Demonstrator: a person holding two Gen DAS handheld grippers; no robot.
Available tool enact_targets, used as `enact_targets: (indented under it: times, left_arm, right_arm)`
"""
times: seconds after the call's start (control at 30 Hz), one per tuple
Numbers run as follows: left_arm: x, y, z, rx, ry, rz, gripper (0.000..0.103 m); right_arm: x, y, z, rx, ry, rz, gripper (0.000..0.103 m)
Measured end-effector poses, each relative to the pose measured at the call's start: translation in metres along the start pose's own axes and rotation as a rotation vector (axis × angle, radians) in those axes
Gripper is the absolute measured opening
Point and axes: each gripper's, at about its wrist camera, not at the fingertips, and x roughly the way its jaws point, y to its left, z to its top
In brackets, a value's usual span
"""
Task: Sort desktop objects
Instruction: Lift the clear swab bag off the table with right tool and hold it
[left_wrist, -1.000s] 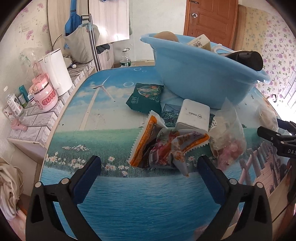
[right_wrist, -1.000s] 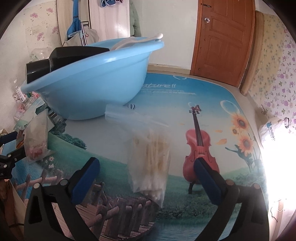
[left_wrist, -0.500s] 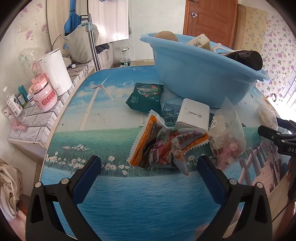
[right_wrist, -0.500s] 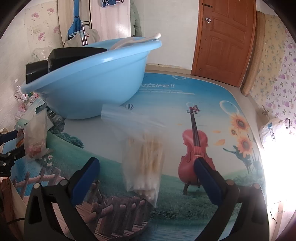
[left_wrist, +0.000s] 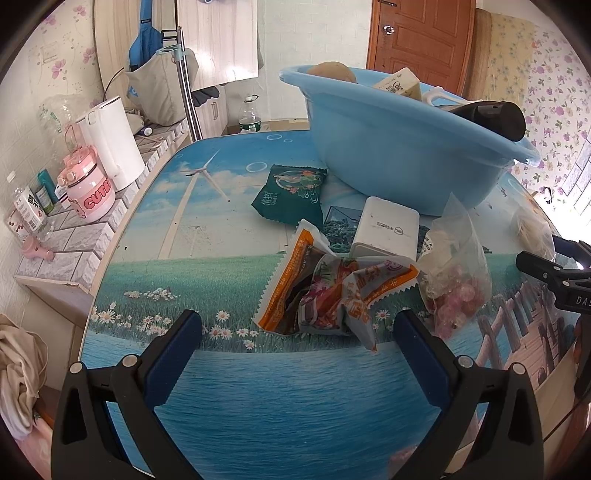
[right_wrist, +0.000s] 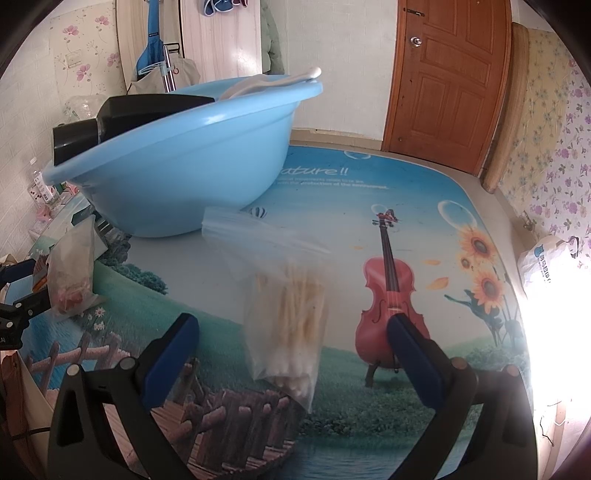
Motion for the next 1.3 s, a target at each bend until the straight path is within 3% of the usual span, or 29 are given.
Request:
enact_targets:
  times: [0.57,0.73,0.8,0.87,0.97,1.13,1.3]
  left_arm:
    - [0.000,0.001,0.000,-0.003,-0.002,0.000,0.103]
    - [0.002,-0.002,0.002,-0.047,-0.002,0.042,0.103]
    - [0.001,-0.001,0.002,-0.040,-0.004,0.032,0.103]
    - [0.001,-0.001,0.002,-0.038,-0.004,0.031,0.103]
    - [0.001,-0.001,0.002,-0.038,-0.004,0.032,0.103]
    - [0.003,-0.003,0.005,-0.045,0.003,0.037,0.103]
    - [0.002,-0.002,0.005,-0.054,0.012,0.038,0.103]
  right_arm:
    - [0.000,0.001,0.002,0.008,0.025,-0.008,0.103]
    - [0.001,0.003,0.005,0.008,0.040,-0.009,0.101]
    - [-0.001,0.005,0.005,0.001,0.025,-0.002,0.087]
    - [-0.004,0.008,0.007,-0.016,0.013,0.013,0.059]
    - [-0.006,0.013,0.010,-0.037,0.014,0.032,0.038]
    - [-0.011,0.018,0.008,-0.048,-0.005,0.060,0.029]
    - [-0.026,0.020,0.012,-0.059,-0.048,0.071,0.027]
